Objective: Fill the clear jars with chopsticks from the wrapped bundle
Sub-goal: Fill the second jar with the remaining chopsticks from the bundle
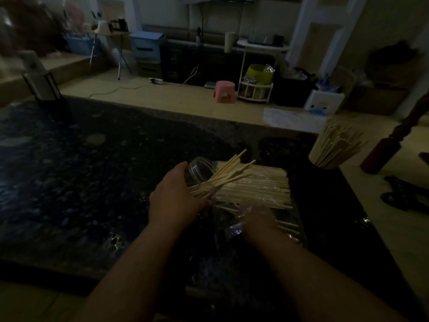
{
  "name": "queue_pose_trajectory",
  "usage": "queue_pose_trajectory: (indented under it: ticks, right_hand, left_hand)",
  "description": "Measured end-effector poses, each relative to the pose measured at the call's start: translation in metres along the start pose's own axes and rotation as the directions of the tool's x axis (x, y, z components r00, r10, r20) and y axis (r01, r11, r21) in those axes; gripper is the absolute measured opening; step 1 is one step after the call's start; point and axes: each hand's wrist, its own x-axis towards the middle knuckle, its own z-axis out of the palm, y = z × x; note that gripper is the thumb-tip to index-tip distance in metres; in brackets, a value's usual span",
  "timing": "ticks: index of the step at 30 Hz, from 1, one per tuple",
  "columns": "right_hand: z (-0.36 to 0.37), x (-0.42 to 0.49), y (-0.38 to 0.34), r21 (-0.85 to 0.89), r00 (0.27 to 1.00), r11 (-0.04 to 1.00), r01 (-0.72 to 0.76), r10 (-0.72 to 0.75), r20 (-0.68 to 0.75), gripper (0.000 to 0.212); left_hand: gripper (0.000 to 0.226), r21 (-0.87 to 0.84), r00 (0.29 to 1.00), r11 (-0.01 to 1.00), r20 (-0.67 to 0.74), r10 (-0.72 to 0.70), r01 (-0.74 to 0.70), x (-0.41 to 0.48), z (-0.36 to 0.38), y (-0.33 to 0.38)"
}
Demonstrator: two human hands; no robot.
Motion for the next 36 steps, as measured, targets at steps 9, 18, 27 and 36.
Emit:
queue_pose_trajectory:
  ticks: [9,18,27,36]
  right_hand:
    - [0.006,-0.019,0.002,-0.042,0.999,0.999,0.032,-0.034,-0.040,0.043]
    - [0.002,-0.039,0.001,0.088,0.974,0.983,0.158,-0.141,-0.175,0.038]
    - [-0.008,-0.070,0.010,0.100,0.974,0.977,0.190,-0.174,-0.148,0.035]
    - [-0.064,-0.120,0.004,0.001,0.934,0.975,0.222,-0.212,-0.288,0.029]
  left_hand:
    - [0.110,0.029,1.000,1.000,-0.005,0.003,-0.003,-0.003,-0.001,0.002]
    - [0.111,0.060,1.000,0.998,0.007,0.019,-0.020,0.000,0.004,-0.001]
    - [0.105,0.046,0.999,0.998,-0.003,0.054,-0.054,-0.006,0.004,0.000]
    - [0.101,0.080,0.998,0.995,-0.009,0.069,-0.068,-0.010,0.001,-0.002]
